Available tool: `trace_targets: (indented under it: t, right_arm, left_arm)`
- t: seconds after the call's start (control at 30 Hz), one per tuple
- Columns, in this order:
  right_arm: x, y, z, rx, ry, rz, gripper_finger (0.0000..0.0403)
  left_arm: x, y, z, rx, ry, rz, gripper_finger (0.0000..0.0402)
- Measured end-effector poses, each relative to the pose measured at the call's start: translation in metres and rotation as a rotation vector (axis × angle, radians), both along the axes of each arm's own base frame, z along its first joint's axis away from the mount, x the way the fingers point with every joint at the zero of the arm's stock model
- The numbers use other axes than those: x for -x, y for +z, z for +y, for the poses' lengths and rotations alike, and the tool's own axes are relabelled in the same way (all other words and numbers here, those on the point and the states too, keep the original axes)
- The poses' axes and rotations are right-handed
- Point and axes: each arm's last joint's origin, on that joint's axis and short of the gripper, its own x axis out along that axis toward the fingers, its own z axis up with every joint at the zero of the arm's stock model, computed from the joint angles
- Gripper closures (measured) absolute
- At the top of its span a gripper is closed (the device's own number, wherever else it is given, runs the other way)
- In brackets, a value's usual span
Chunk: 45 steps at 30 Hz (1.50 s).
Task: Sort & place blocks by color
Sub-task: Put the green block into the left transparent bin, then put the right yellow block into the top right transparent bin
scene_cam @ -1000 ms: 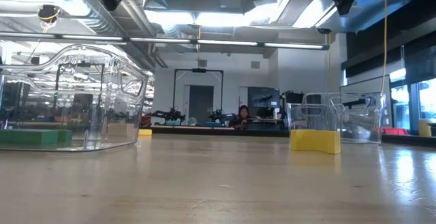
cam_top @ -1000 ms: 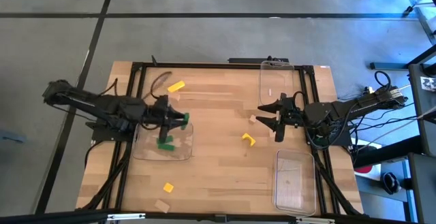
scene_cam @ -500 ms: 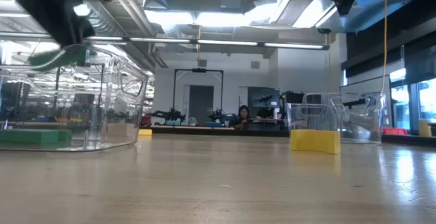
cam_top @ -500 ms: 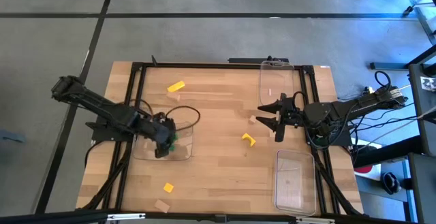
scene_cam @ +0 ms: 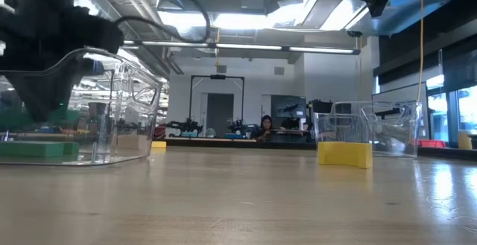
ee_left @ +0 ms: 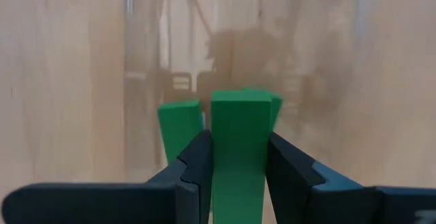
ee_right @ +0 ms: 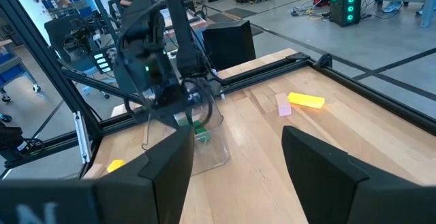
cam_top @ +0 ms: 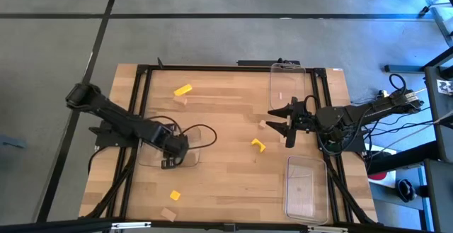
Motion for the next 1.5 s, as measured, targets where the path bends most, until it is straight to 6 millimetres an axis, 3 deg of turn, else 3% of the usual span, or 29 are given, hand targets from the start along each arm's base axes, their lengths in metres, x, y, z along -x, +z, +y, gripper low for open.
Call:
trace_targets:
  t: [0.2,0.43,1.07,1.3,1.5]
  right_arm:
    - [0.0,0.0,0.0,-0.001,0.0,-0.001,0.0178]
    - [0.0,0.0,0.0,0.0,0.0,0.0,0.0178]
    - [0.0,0.0,0.0,0.0,0.0,0.0,0.0178]
    - [0.0,0.0,0.0,0.0,0.0,0.0,0.0178]
    - [0.0,0.0,0.0,0.0,0.0,0.0,0.0178]
  left_arm:
    - [0.0,-0.013,0.0,-0.042,-0.012,0.105,0.0309]
    - [0.0,-0.015,0.0,-0.045,-0.019,0.114,0.0308]
    - [0.001,-0.01,0.001,-0.038,0.014,0.103,0.022]
    - [0.008,0.022,0.01,-0.002,0.073,0.077,0.0191]
    - [0.011,0.092,0.026,0.057,0.144,-0.231,0.0184]
